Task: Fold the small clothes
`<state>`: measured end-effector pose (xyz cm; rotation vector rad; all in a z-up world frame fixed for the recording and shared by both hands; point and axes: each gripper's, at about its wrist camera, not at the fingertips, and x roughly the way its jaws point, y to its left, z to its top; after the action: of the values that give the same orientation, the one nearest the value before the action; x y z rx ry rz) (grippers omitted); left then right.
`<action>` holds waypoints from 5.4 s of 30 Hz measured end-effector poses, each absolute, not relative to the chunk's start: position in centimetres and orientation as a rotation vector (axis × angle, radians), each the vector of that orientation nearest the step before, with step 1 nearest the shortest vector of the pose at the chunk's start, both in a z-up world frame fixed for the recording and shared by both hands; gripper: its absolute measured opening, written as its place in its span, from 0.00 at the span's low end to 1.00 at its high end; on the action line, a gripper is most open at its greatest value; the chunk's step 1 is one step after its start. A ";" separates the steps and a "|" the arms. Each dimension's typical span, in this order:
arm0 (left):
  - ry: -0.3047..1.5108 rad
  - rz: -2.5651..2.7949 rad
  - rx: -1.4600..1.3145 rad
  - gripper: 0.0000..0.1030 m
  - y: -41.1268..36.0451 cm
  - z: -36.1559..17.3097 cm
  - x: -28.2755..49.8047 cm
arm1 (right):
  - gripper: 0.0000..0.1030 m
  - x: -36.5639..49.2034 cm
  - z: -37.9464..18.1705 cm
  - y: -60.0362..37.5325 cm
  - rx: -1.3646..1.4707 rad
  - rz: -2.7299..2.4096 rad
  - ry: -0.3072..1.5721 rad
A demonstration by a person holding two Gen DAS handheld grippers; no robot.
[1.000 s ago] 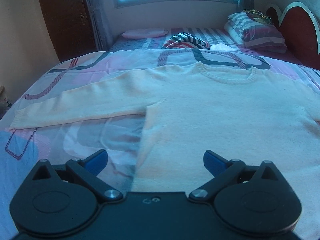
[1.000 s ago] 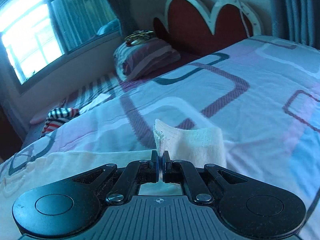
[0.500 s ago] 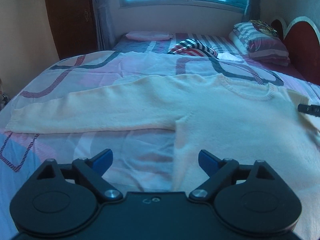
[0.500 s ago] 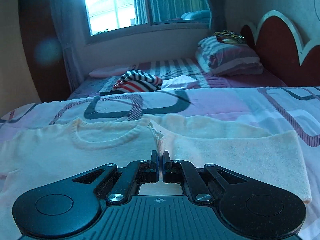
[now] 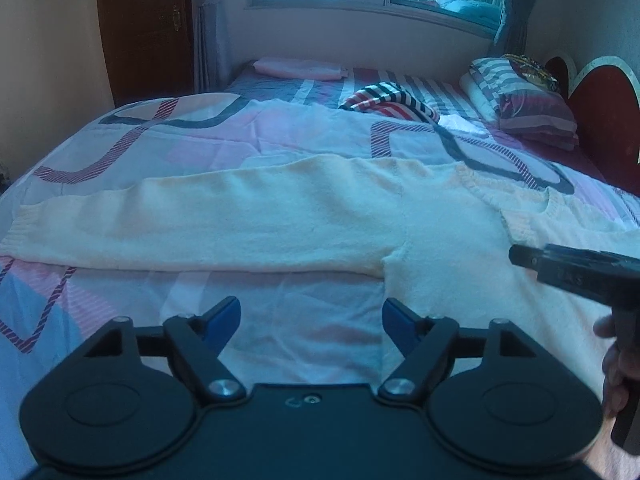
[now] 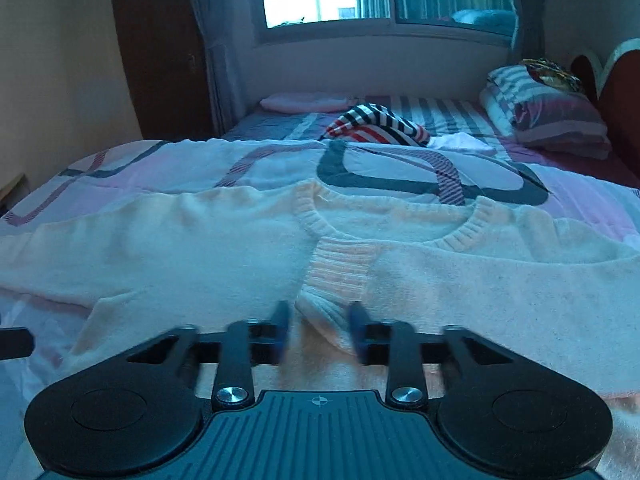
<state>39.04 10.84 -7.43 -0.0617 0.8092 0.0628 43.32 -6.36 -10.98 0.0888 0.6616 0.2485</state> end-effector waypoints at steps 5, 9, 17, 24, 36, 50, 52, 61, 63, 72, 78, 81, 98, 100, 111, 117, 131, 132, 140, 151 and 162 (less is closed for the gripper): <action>0.807 -0.056 -0.128 0.50 6.9 -7.6 41.7 | 0.22 41.1 -9.5 -12.5 0.218 0.117 0.603; 0.822 -0.185 -0.187 0.50 2.0 -8.5 44.4 | 0.15 39.6 -8.9 -18.6 0.287 -0.056 0.584; 0.892 -0.222 -0.216 0.15 -3.9 -11.8 49.1 | 0.15 35.8 -8.7 -29.5 0.422 -0.336 0.571; 0.799 -0.190 -0.197 0.03 -2.8 -9.4 48.6 | 0.15 33.8 -9.4 -32.0 0.487 -0.299 0.613; 0.761 -0.082 -0.181 0.03 3.8 -7.7 47.8 | 0.15 33.8 -11.1 -25.7 0.416 -0.086 0.688; 0.803 -0.058 -0.183 0.03 5.6 -10.1 47.5 | 0.15 35.9 -11.6 -26.0 0.333 -0.118 0.717; 0.813 -0.057 -0.180 0.03 5.6 -10.6 47.8 | 0.15 35.7 -11.4 -26.1 0.319 -0.112 0.718; 0.782 -0.035 -0.185 0.03 6.6 -10.2 47.9 | 0.15 34.8 -8.3 -26.5 0.344 -0.066 0.606; 0.792 -0.029 -0.182 0.03 6.8 -10.4 48.2 | 0.15 35.6 -8.2 -26.0 0.343 -0.038 0.612; 0.774 0.053 -0.111 0.57 7.0 -10.5 47.6 | 0.15 37.6 -10.4 -25.8 0.314 -0.033 0.694; 0.683 -0.063 -0.008 0.55 2.1 -9.0 48.2 | 0.15 41.2 -9.9 -21.5 0.266 0.146 0.668; 0.713 -0.103 0.060 0.55 -0.3 -10.3 49.3 | 0.15 42.9 -10.6 -18.3 0.211 0.273 0.698; 0.744 -0.083 0.087 0.57 2.4 -11.7 50.8 | 0.00 51.4 -11.9 -29.0 0.348 0.008 0.745; 0.739 -0.088 0.092 0.57 2.2 -11.4 50.7 | 0.00 51.0 -12.2 -29.0 0.351 0.005 0.750; 0.765 -0.112 0.152 0.61 0.4 -11.6 49.0 | 0.00 45.8 -11.4 -25.8 0.231 0.020 0.785; 0.701 -0.129 0.122 0.61 0.7 -10.4 46.5 | 0.00 41.9 -10.1 -25.2 0.224 0.040 0.761; 0.741 -0.077 0.114 0.65 0.2 -11.8 45.7 | 0.00 39.0 -10.1 -23.5 0.162 0.030 0.763; 0.755 -0.077 0.110 0.67 0.3 -12.3 45.8 | 0.00 39.0 -10.1 -23.4 0.164 0.034 0.754; 0.740 0.027 0.077 0.71 4.9 -12.0 43.9 | 0.00 39.3 -9.8 -22.6 0.191 0.021 0.786; 0.672 0.407 -0.284 0.68 28.6 -10.7 37.9 | 0.00 38.9 -10.3 -20.7 0.280 0.024 0.787; 0.557 0.449 -0.651 0.54 37.8 -10.4 37.8 | 0.00 41.0 -9.5 -18.2 0.334 -0.027 0.753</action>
<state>37.81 37.77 -10.43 -0.6513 0.5572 0.4495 41.04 -18.17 -9.47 0.3340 0.7533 -0.0270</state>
